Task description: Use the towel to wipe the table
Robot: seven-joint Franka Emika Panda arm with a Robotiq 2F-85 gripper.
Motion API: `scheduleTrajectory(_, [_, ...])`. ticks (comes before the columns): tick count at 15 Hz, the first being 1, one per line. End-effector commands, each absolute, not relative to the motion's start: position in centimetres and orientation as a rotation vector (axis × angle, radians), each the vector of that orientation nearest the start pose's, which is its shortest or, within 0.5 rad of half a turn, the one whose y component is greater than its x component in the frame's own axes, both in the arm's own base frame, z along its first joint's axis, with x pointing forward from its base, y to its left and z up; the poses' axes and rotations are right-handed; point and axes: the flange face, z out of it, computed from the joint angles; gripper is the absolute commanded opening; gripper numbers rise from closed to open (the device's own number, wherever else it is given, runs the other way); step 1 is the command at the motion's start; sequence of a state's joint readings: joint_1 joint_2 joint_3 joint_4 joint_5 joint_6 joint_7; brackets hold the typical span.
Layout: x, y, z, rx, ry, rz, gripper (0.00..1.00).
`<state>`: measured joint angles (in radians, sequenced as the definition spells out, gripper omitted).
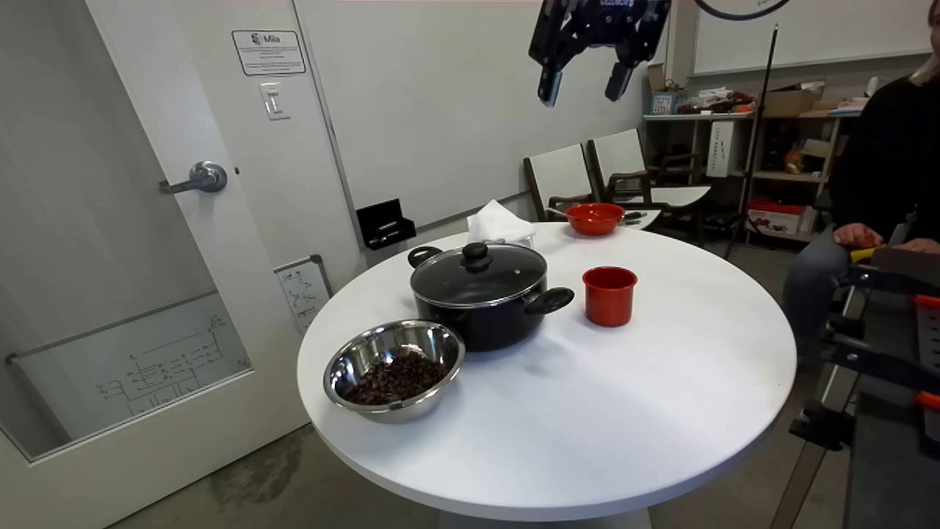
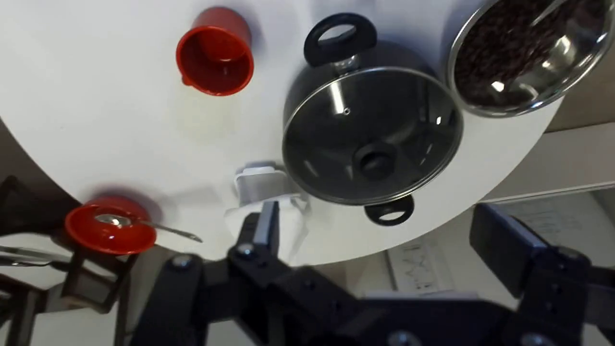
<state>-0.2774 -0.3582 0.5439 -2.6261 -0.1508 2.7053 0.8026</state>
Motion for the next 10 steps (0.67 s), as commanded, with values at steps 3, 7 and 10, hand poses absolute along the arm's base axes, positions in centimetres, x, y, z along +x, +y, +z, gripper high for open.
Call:
scheduleTrajectory(3, [51.2,12.0,40.2,-3.08,1.087,-0.618,1.0])
scheduleTrajectory(7, [51.3,11.9,40.1,-3.105,1.18,-0.594,1.0])
scheduleTrajectory(10, [53.0,11.5,40.0,-3.072,1.23,-0.544,1.0])
